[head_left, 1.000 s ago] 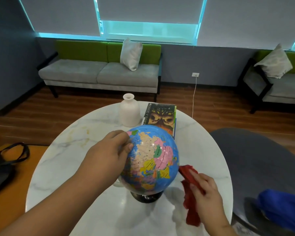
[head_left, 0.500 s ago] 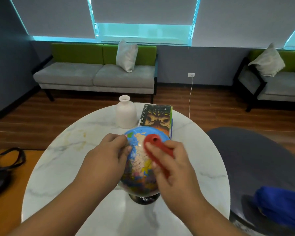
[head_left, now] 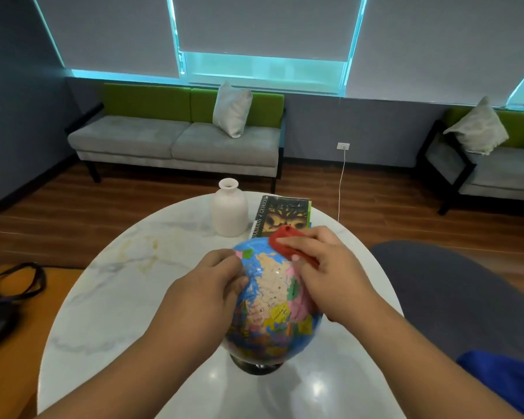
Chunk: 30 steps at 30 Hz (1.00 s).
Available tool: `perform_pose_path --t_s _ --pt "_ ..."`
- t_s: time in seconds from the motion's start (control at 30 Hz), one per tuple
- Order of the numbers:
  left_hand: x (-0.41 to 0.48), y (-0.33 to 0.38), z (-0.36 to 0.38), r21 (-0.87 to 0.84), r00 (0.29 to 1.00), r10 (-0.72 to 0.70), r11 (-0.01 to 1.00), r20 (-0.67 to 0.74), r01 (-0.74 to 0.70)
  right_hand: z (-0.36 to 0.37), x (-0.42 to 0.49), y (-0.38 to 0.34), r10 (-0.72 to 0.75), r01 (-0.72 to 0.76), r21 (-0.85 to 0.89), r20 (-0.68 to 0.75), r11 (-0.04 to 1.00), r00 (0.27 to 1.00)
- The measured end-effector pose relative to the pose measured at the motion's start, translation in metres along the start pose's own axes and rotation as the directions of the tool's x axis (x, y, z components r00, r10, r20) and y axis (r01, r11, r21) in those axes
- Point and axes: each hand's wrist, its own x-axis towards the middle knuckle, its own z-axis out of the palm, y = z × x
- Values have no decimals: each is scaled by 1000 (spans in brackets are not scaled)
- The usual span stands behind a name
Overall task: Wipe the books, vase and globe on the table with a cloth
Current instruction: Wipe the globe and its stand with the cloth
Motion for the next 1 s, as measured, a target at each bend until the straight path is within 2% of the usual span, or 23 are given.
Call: perform_pose_path --t_s 0.07,0.13,0.27,0.33,0.37,0.43,0.5,0.57,0.63,0.67,0.8,0.9,0.93,1.0 --pt "-1 1 0 -2 1000 25 1000 6 -25 1 5 -20 -210 229 -132 145 964 967" --pt "0 0 0 -20 999 37 999 5 -37 2 11 -28 -240 283 -176 233 943 942" --pt "1 -6 -2 -26 1000 13 1000 9 -12 -1 26 -13 -32 34 -4 194 999 981" --pt "2 -8 -2 -18 1000 1 1000 0 -1 -3 27 3 131 -156 159 157 975 979" --pt "2 -9 -3 -11 1000 -7 1000 -6 7 -2 24 12 238 -273 291 149 917 960" --pt "3 -11 -3 20 1000 -26 999 -9 26 4 8 35 458 -501 457 210 735 864" --pt "4 -10 -6 76 999 -33 997 -4 33 17 -13 58 583 -647 488 300 586 755" --pt "4 -10 -8 186 1000 -26 982 6 24 28 -31 72 628 -692 501 325 520 707" --pt "3 -10 -9 254 1000 -10 967 6 8 35 -41 80 650 -686 557 308 469 695" --pt "4 -12 -8 236 1000 1 972 4 -2 36 -44 82 658 -674 589 295 445 693" --pt "9 -20 -3 -30 996 60 998 -66 -63 30 -50 74 627 -585 655 212 478 749" --pt "11 -17 -7 -154 999 0 988 -32 -4 33 -49 63 565 -457 758 143 465 812" --pt "11 -16 -6 -159 999 -14 987 -31 9 38 -51 61 550 -406 766 81 500 831" --pt "10 -13 -7 -138 998 -41 990 -38 36 44 -57 51 457 -275 651 -125 707 880"
